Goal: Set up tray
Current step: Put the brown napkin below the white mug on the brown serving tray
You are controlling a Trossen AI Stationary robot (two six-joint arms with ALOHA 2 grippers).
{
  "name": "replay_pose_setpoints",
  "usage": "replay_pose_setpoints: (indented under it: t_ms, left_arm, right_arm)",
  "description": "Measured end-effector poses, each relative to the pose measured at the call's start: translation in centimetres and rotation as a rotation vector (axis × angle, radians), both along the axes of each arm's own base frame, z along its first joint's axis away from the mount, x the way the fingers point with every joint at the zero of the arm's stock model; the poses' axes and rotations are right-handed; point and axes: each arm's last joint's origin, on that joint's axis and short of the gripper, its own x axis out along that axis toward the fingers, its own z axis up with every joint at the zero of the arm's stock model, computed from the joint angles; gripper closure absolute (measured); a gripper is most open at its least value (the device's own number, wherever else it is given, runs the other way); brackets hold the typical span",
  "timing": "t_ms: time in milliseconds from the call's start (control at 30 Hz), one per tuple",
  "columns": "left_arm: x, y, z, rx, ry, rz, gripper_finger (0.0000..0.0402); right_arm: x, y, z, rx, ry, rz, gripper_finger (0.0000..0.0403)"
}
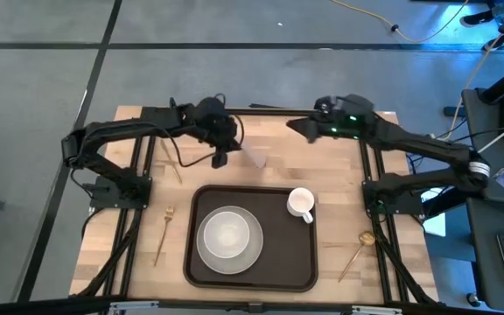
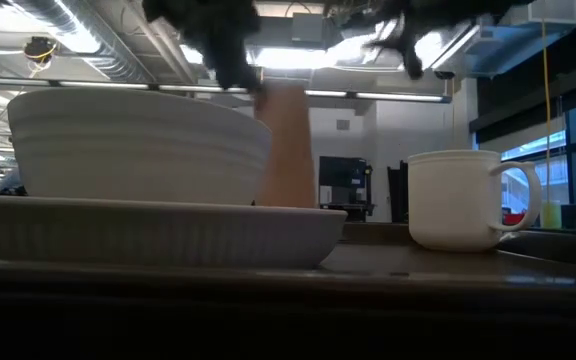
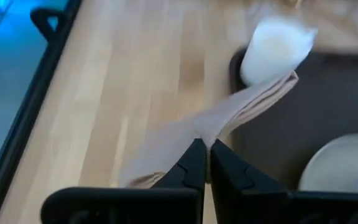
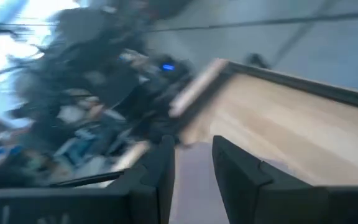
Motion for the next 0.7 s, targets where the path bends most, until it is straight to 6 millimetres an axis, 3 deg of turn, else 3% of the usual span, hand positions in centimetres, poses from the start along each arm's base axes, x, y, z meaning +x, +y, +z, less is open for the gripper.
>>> replay_pose_setpoints:
  t_ms: [167,367,533,700]
  left_arm:
    - [0.5,-0.6,4.4,-0.048,-0.115,0.039,0.0398]
    - [0.7,-2.3,7.9,-0.085,-0.191,0.026,0.0398]
    - [1.3,-4.7,8.4,-0.122,-0.202,-0.027,0.0398]
    - [2.4,-7.7,8.5,-0.160,-0.233,-0.020,0.0398]
  right_arm:
    - [-1.9,5.0,2.2,-0.010,-0.081,0.087,0.0293]
    - [-4.0,10.1,0.9,-0.023,0.078,0.083,0.0293]
    - [-6.1,11.9,1.2,-0.057,0.065,0.107,0.0293]
    - [-7.6,12.1,1.6,-0.135,0.061,0.159,0.0293]
